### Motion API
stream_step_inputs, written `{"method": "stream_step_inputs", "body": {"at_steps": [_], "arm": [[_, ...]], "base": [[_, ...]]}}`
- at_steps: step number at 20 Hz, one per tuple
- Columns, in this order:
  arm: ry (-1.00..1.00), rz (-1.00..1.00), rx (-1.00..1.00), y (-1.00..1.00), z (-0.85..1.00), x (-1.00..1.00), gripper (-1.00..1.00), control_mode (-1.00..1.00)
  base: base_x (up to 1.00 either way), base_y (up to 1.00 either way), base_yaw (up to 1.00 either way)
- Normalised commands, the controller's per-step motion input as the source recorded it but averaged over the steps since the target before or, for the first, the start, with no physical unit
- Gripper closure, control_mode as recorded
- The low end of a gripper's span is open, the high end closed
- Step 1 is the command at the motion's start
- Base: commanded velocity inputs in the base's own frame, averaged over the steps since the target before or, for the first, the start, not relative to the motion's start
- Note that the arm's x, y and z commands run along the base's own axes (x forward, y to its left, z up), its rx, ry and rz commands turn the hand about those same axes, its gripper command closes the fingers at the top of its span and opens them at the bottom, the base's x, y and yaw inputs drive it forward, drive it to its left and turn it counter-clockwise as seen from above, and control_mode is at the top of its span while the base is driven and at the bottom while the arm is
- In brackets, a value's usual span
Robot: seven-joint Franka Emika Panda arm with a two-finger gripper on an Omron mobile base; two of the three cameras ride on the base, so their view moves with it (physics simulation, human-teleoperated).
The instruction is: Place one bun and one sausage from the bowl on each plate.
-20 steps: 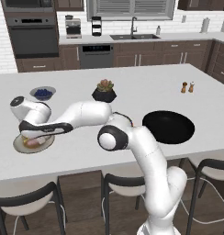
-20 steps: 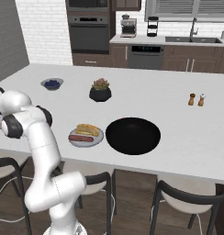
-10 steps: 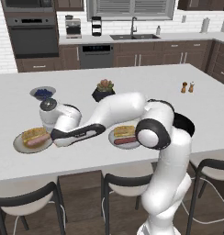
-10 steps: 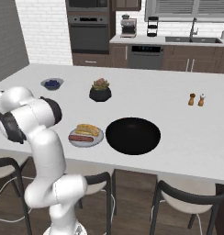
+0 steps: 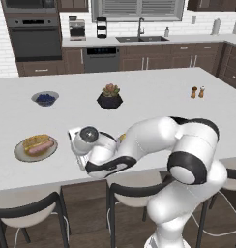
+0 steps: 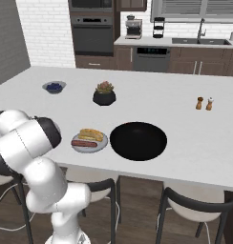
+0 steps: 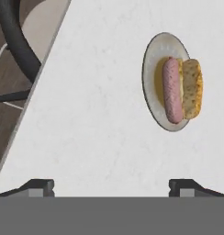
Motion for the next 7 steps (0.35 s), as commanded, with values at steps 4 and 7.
{"method": "stream_step_inputs", "body": {"at_steps": [4, 7], "arm": [[0.0, 0.0, 0.03, -0.47, 0.0, -0.23, -1.0, -1.0], [0.0, 0.0, 0.01, -0.49, 0.0, -0.28, -1.0, -1.0]], "base": [[0.0, 0.0, 0.0], [0.0, 0.0, 0.0]]}}
